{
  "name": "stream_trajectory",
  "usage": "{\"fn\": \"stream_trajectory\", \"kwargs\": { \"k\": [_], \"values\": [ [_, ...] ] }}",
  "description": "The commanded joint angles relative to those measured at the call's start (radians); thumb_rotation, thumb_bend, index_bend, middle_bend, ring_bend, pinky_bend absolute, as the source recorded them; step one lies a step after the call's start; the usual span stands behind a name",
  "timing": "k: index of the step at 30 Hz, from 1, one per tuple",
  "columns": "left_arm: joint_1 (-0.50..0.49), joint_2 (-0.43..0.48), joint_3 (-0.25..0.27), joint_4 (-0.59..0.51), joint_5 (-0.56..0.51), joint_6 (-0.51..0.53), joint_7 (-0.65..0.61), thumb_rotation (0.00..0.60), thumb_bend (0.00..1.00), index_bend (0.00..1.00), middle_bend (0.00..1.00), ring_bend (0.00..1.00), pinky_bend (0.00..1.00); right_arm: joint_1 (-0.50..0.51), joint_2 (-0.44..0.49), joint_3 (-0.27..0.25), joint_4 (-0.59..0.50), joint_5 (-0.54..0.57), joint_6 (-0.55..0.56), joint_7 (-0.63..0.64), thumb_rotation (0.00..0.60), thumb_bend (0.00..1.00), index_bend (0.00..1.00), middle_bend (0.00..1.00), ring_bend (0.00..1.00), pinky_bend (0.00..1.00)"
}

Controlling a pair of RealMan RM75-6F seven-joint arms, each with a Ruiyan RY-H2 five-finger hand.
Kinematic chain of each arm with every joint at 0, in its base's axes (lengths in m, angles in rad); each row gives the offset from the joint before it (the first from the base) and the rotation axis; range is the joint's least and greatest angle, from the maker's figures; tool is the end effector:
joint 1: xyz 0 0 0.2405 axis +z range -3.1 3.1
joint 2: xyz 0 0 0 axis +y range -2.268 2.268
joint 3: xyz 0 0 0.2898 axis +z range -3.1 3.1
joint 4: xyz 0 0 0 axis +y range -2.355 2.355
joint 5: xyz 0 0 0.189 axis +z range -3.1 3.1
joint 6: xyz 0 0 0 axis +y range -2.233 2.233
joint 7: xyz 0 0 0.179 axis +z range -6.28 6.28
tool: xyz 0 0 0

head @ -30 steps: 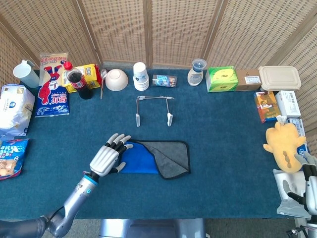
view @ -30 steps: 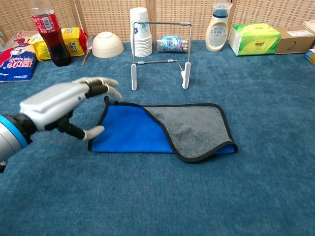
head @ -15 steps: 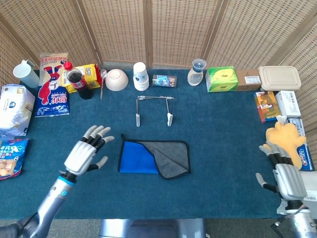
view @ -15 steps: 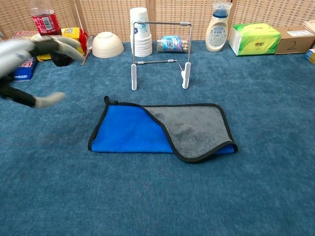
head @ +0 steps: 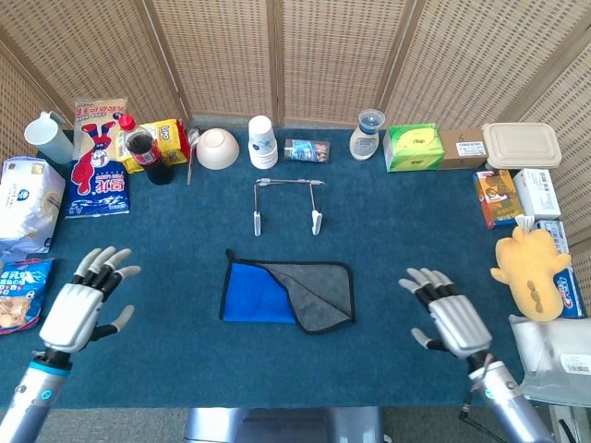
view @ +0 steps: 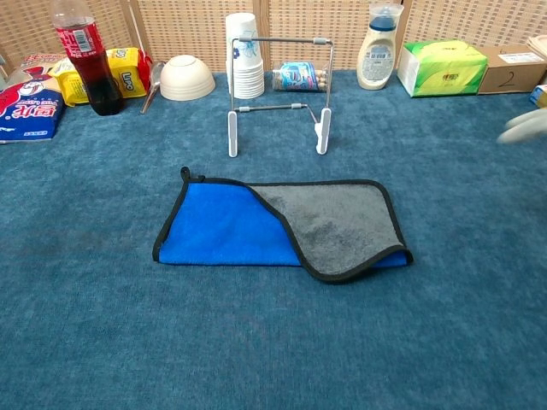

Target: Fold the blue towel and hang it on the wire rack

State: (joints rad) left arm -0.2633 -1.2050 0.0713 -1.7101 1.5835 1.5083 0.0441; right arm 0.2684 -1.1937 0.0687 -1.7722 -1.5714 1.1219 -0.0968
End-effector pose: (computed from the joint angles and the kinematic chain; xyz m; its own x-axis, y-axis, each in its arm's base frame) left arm -0.2641 0.2411 0.1372 0.2905 0.0589 0.9551 0.9284 -0.2592 -0.2664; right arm -0.2531 -0.2551 0.0955 0.3508 -0.2864 0.8916 -0.9158 -0.3040 0.2627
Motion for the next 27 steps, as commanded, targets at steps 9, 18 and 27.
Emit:
{"fn": "stream_trajectory", "kwargs": {
  "k": [9, 18, 27],
  "values": [
    [0.016, 0.018, -0.021, -0.022, 0.023, 0.007, -0.014, 0.6, 0.26, 0.24, 0.13, 0.0, 0.0, 0.108, -0.148, -0.013, 0.053, -0.022, -0.092, -0.171, 0.6, 0.25, 0.06, 0.04, 0.0, 0.0],
    [0.016, 0.021, -0.039, -0.032, 0.033, -0.011, -0.017, 0.6, 0.26, 0.24, 0.13, 0.0, 0.0, 0.145, -0.227, -0.018, 0.095, -0.002, -0.107, -0.258, 0.6, 0.25, 0.03, 0.02, 0.0, 0.0],
    [0.025, 0.021, -0.047, -0.031, 0.037, -0.018, -0.028, 0.6, 0.26, 0.24, 0.12, 0.0, 0.0, 0.185, -0.292, -0.016, 0.157, -0.005, -0.108, -0.295, 0.6, 0.25, 0.01, 0.02, 0.0, 0.0]
  ]
}}
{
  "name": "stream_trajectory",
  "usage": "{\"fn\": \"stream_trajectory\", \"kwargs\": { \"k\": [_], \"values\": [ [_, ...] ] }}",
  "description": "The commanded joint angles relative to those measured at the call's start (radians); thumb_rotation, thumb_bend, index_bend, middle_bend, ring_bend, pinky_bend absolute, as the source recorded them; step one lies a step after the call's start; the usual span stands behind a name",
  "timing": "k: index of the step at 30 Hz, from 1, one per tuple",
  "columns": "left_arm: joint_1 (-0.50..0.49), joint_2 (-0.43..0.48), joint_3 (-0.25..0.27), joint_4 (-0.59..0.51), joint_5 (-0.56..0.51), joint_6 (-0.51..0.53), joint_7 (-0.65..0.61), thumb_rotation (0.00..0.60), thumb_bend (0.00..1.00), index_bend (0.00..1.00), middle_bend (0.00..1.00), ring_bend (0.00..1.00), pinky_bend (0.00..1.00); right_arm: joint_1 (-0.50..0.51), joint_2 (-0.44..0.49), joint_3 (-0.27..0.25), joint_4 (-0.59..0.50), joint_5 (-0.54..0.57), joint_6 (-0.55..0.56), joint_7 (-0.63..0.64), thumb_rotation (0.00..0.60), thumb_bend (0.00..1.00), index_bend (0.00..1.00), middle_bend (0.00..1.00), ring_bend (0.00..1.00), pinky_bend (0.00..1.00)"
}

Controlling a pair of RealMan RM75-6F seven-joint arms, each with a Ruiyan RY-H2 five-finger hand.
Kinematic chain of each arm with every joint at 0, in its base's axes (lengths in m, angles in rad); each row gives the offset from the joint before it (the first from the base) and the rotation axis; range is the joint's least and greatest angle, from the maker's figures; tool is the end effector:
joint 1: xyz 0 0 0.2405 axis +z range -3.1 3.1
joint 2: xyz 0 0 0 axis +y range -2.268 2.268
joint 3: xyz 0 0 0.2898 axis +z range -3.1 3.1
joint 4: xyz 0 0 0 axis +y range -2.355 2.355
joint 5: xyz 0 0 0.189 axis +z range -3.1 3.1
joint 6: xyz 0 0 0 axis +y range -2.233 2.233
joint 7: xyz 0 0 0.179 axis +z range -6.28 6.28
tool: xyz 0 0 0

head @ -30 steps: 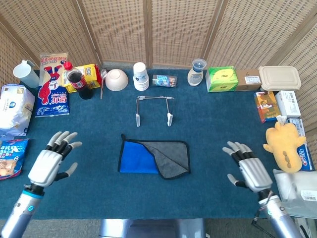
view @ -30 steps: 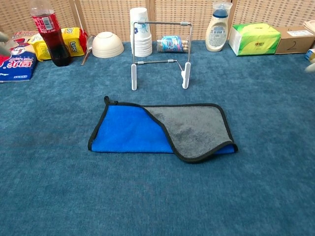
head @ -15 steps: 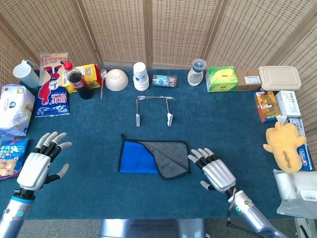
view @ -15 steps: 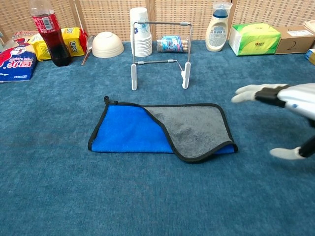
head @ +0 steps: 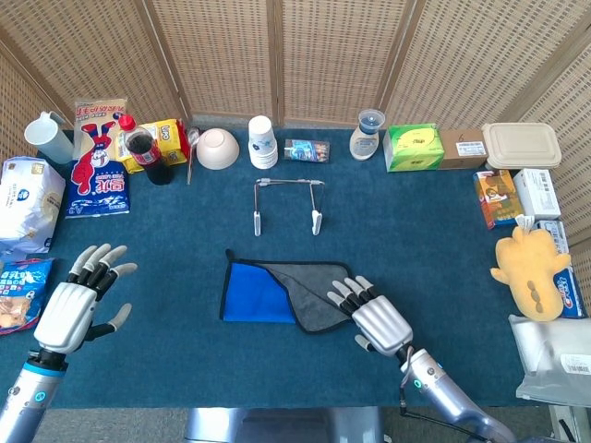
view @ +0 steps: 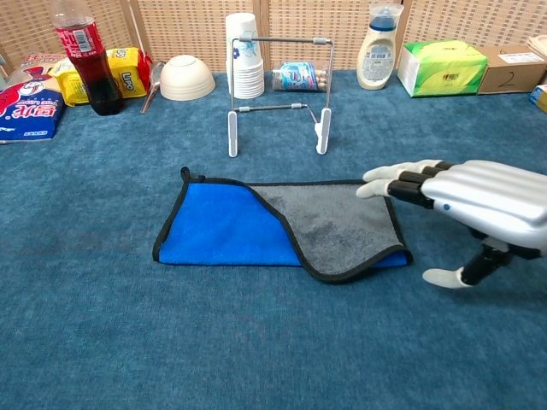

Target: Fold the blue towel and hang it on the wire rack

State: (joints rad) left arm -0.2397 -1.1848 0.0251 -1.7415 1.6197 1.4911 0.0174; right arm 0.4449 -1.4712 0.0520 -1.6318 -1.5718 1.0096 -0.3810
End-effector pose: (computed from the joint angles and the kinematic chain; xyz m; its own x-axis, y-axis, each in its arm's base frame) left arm -0.2552 0.2406 0.1451 0.2507 0.0451 0.9670 0.9335 -0.2759 -0.2292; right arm -0.1978 -0.2783 -0.0065 0.5595 -0.2329 0.7954 -0.7456 -0.5606 0.3603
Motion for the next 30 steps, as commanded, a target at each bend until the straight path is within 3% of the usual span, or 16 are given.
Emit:
{"fn": "stream_trajectory", "kwargs": {
  "k": [1, 15, 30],
  "values": [
    [0.003, 0.001, -0.002, 0.001, 0.001, 0.0, -0.002, 0.6, 0.26, 0.24, 0.12, 0.0, 0.0, 0.012, -0.021, 0.0, 0.024, -0.005, 0.007, -0.014, 0.6, 0.25, 0.01, 0.02, 0.0, 0.0],
    [0.017, 0.006, -0.013, 0.001, 0.01, 0.004, -0.014, 0.6, 0.26, 0.24, 0.12, 0.0, 0.0, 0.051, -0.1, -0.009, 0.111, -0.016, 0.018, -0.031, 0.6, 0.24, 0.0, 0.01, 0.0, 0.0],
    [0.023, 0.003, -0.023, 0.016, 0.007, -0.008, -0.042, 0.6, 0.26, 0.24, 0.11, 0.0, 0.0, 0.107, -0.183, 0.025, 0.136, 0.019, 0.007, -0.053, 0.6, 0.24, 0.0, 0.0, 0.0, 0.0]
  ]
}}
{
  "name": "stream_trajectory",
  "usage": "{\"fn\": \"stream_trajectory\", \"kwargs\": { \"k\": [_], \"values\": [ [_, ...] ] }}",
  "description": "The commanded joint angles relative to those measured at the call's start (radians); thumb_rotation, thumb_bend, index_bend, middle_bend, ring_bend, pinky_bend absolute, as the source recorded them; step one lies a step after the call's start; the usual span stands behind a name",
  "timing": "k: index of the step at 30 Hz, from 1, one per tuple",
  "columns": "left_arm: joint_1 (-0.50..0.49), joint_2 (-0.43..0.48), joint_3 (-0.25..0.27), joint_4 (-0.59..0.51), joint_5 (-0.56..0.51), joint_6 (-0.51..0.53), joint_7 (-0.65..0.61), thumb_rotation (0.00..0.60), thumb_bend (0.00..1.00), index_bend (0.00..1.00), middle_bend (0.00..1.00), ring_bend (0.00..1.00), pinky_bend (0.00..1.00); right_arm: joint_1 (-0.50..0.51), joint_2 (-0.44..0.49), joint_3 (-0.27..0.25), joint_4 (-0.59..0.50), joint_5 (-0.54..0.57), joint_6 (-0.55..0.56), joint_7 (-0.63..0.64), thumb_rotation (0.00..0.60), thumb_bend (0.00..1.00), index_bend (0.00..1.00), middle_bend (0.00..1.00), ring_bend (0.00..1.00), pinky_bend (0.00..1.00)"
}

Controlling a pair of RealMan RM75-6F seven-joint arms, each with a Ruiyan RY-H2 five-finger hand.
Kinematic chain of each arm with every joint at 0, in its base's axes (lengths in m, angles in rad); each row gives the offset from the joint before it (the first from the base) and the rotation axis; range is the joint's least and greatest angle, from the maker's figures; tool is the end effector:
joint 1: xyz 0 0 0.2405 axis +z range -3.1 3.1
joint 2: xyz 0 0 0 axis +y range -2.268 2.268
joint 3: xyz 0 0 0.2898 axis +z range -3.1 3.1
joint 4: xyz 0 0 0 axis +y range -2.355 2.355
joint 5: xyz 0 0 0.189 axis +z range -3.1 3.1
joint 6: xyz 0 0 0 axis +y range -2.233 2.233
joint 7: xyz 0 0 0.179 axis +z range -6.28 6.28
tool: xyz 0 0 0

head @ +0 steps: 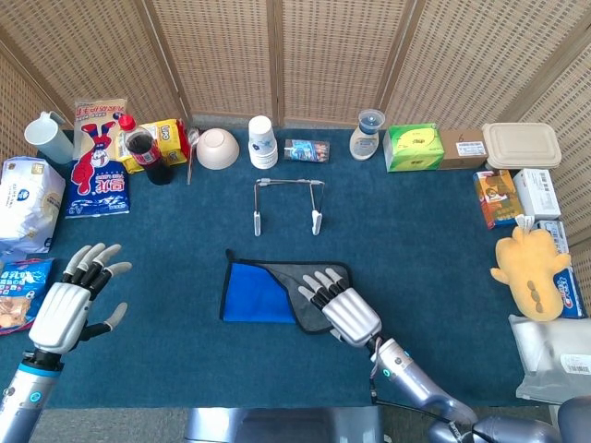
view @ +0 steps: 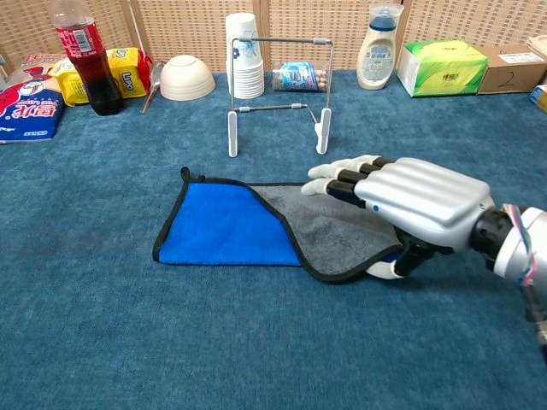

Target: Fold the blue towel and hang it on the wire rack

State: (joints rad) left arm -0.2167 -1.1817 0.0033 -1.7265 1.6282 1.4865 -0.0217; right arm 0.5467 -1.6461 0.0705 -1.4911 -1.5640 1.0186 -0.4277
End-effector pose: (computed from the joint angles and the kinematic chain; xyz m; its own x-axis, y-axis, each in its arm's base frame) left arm -0.2603 0.2390 0.1490 0.2279 0.0405 0.9728 0.9416 -0.2636 -0.2097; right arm -0.1602 -0.2987 -0.0528 0.5743 -0.1502 0.8048 -0.6840 -0.6281 0.3709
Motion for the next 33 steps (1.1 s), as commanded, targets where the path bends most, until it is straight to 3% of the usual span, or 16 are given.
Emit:
{"fn": "stream_trajectory", "kwargs": {
  "k": [1, 10, 19, 33],
  "values": [
    [-0.001, 0.001, -0.002, 0.001, -0.002, -0.004, -0.004, 0.6, 0.26, 0.23, 0.11, 0.0, 0.0, 0.007, -0.011, 0.008, -0.007, 0.017, -0.003, -0.01, 0.6, 0.24, 0.0, 0.0, 0.0, 0.0],
    [0.003, 0.007, -0.005, -0.002, 0.001, -0.005, -0.017, 0.6, 0.26, 0.23, 0.1, 0.0, 0.0, 0.024, -0.025, 0.016, -0.053, 0.07, -0.024, 0.028, 0.6, 0.24, 0.0, 0.0, 0.0, 0.0],
    [0.013, 0.005, -0.003, -0.002, 0.004, -0.001, -0.024, 0.6, 0.26, 0.23, 0.1, 0.0, 0.0, 0.025, 0.02, 0.041, -0.074, 0.105, -0.004, 0.108, 0.6, 0.24, 0.04, 0.0, 0.0, 0.0],
    [0.015, 0.002, -0.007, -0.01, 0.001, -0.009, -0.016, 0.6, 0.26, 0.23, 0.1, 0.0, 0.0, 0.033, 0.046, 0.096, -0.026, 0.246, -0.043, 0.262, 0.6, 0.24, 0.05, 0.01, 0.0, 0.0]
  ]
}}
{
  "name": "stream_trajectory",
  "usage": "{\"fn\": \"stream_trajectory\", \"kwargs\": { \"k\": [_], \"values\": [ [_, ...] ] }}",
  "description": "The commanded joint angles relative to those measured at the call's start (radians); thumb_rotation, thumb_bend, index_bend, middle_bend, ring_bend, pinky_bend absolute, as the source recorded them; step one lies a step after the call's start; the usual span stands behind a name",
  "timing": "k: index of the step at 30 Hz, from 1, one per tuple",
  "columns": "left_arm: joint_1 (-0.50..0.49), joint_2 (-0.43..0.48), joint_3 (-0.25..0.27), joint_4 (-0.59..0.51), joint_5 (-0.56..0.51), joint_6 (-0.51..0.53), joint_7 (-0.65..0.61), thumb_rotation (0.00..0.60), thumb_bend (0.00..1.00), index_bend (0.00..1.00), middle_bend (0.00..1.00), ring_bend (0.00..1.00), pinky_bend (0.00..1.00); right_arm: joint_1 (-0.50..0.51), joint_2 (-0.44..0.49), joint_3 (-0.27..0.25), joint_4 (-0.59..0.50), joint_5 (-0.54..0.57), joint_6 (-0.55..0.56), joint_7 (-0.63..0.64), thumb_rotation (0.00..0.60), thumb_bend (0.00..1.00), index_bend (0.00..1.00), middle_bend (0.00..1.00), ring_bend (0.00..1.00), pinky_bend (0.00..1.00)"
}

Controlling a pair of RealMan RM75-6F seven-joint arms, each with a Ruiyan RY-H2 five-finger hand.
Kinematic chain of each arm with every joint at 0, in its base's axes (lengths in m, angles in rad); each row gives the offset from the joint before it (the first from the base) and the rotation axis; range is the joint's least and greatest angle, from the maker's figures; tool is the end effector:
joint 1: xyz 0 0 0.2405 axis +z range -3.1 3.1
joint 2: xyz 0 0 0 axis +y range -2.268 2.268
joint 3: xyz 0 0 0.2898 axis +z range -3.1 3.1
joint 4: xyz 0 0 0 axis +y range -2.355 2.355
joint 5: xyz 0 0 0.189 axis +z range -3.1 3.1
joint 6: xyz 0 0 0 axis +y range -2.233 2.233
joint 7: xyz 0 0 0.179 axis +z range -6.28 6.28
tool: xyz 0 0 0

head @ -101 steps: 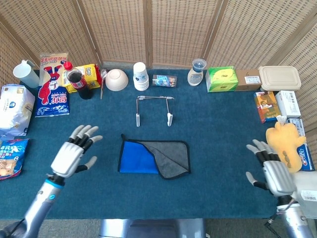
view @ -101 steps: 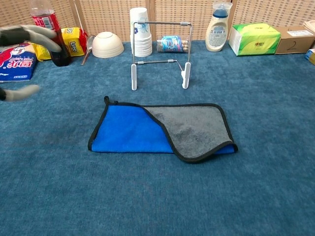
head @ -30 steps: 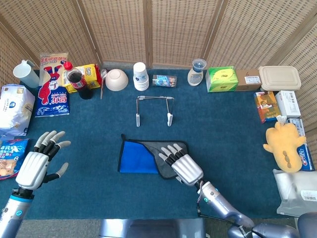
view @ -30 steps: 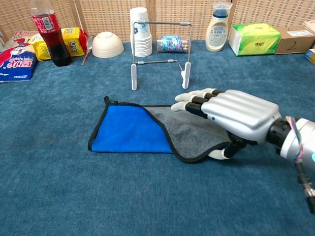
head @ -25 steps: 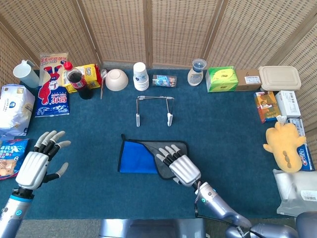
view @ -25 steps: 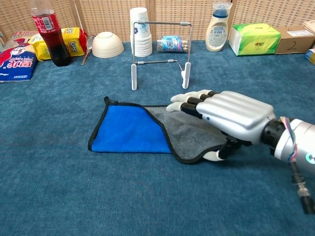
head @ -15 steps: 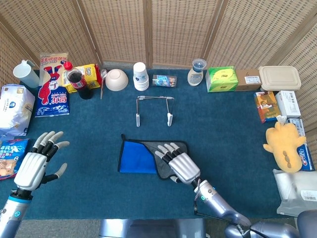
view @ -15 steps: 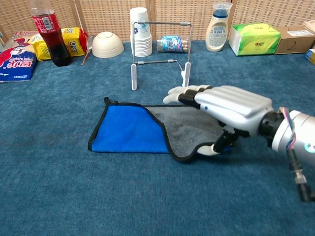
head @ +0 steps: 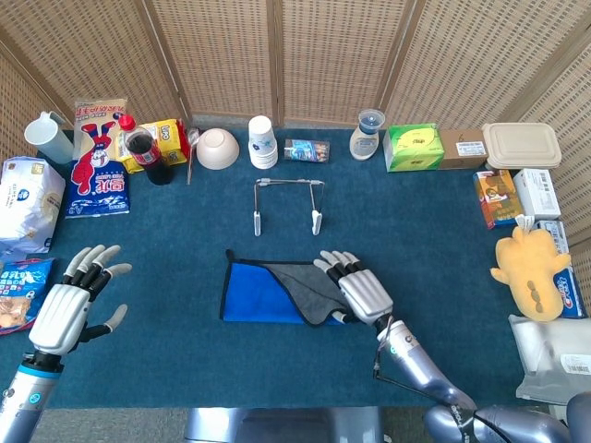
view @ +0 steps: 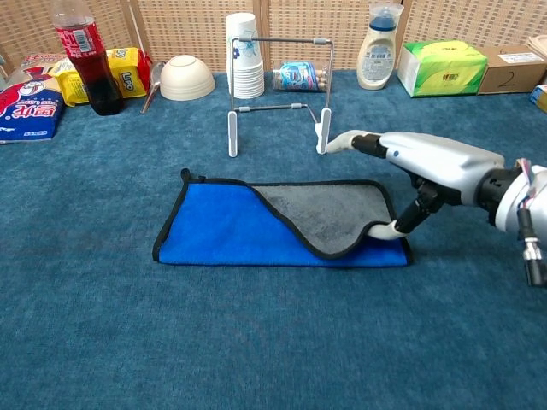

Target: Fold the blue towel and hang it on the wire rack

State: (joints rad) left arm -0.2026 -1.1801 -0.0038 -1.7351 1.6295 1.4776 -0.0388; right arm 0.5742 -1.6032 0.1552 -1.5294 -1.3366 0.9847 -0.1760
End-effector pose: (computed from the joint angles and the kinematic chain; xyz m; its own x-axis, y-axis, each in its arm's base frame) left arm -0.2615 0.2361 0.1487 0.2055 0.0511 0.9773 0.9496 -0.2520 -0.1865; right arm -0.1732 -0.3355 -0.0307 0.2784 -0.3405 0.8981 -0.9089 -0.3957 0.1317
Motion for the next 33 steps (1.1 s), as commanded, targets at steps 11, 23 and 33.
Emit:
{"fn": "stream_trajectory", "kwargs": {
  "k": [11, 23, 33],
  "values": [
    [0.006, 0.005, 0.0, -0.011, 0.005, 0.003, 0.01, 0.6, 0.26, 0.23, 0.09, 0.0, 0.0, 0.021, -0.008, 0.041, 0.059, 0.108, -0.029, 0.031, 0.6, 0.28, 0.07, 0.02, 0.0, 0.0],
    [0.009, 0.006, -0.003, -0.017, 0.014, 0.01, 0.012, 0.6, 0.26, 0.23, 0.09, 0.0, 0.0, 0.053, -0.027, 0.067, 0.105, 0.179, -0.046, 0.002, 0.6, 0.29, 0.07, 0.02, 0.0, 0.0],
    [0.014, 0.007, -0.004, -0.024, 0.025, 0.021, 0.014, 0.6, 0.26, 0.23, 0.09, 0.0, 0.0, 0.039, -0.002, 0.055, 0.076, 0.152, 0.007, 0.005, 0.6, 0.29, 0.07, 0.01, 0.0, 0.0]
  ]
}}
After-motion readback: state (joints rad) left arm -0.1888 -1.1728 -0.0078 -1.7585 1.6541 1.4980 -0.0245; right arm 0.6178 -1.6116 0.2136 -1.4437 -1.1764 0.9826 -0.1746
